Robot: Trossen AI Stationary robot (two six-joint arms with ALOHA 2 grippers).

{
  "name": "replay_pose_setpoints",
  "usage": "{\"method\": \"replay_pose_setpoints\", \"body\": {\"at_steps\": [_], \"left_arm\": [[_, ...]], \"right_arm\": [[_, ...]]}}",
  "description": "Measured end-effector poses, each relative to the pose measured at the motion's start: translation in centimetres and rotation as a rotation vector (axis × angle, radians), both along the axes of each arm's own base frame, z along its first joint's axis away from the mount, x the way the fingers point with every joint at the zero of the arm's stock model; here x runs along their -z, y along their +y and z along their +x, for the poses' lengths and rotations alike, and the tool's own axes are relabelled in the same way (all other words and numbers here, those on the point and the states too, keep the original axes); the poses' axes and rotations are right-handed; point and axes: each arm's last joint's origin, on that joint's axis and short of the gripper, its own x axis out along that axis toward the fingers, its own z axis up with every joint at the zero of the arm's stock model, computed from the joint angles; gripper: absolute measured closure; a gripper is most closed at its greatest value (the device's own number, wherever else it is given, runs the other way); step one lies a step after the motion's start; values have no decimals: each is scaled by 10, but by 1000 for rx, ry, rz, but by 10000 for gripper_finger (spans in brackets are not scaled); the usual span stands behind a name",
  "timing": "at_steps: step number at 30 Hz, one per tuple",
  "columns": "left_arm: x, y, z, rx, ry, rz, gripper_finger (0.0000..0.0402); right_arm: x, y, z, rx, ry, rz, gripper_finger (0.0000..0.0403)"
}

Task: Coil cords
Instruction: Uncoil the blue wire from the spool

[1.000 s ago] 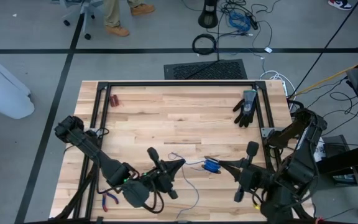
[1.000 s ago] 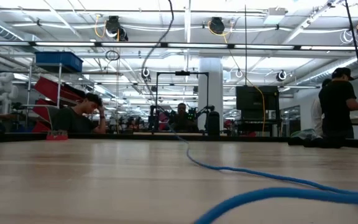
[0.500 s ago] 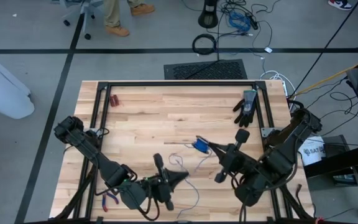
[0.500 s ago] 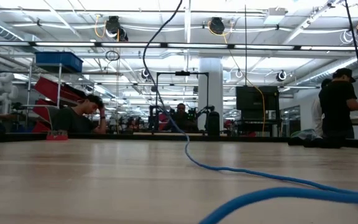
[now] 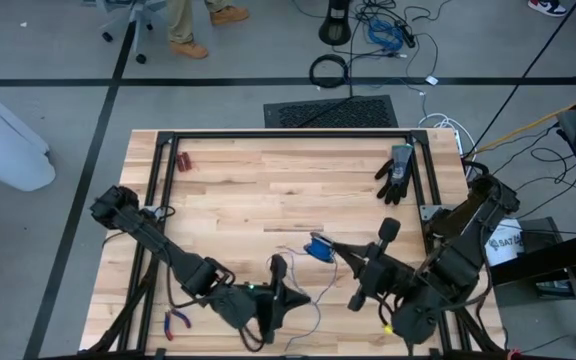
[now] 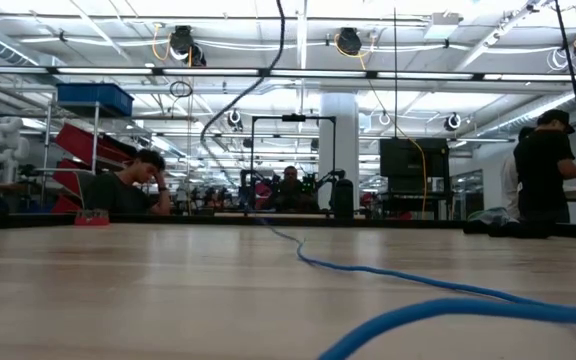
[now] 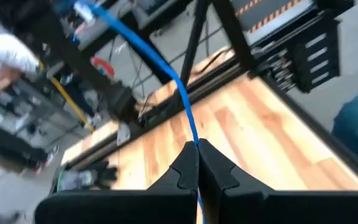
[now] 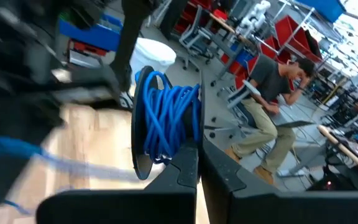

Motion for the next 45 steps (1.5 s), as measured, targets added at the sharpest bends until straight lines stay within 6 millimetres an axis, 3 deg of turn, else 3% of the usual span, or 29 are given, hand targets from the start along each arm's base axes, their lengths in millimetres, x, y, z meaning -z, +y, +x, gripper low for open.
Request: {"method": "replay_pose_setpoints", "body": {"at_steps": [6, 14, 23, 27, 32, 45], "left_arm": [[11, 17, 5, -97, 98, -75, 375], [20, 23, 1, -181, 182, -84, 276], [14, 20, 3, -199, 108, -146, 186], [11, 17, 13, -199, 15, -224, 179], [22, 13, 25, -182, -15, -197, 179], [19, 9, 30, -164, -84, -164, 179]], "right_arm": [[-2, 9, -6, -39, -2, -11, 403], [-2, 12, -10, -57, 0, -15, 403], [-2, 13, -10, -61, 6, -20, 403], [-2, 13, -10, -61, 7, -21, 403], [-2, 12, -11, -61, 7, -21, 403], [-2, 12, -11, -65, 15, -35, 403]]}}
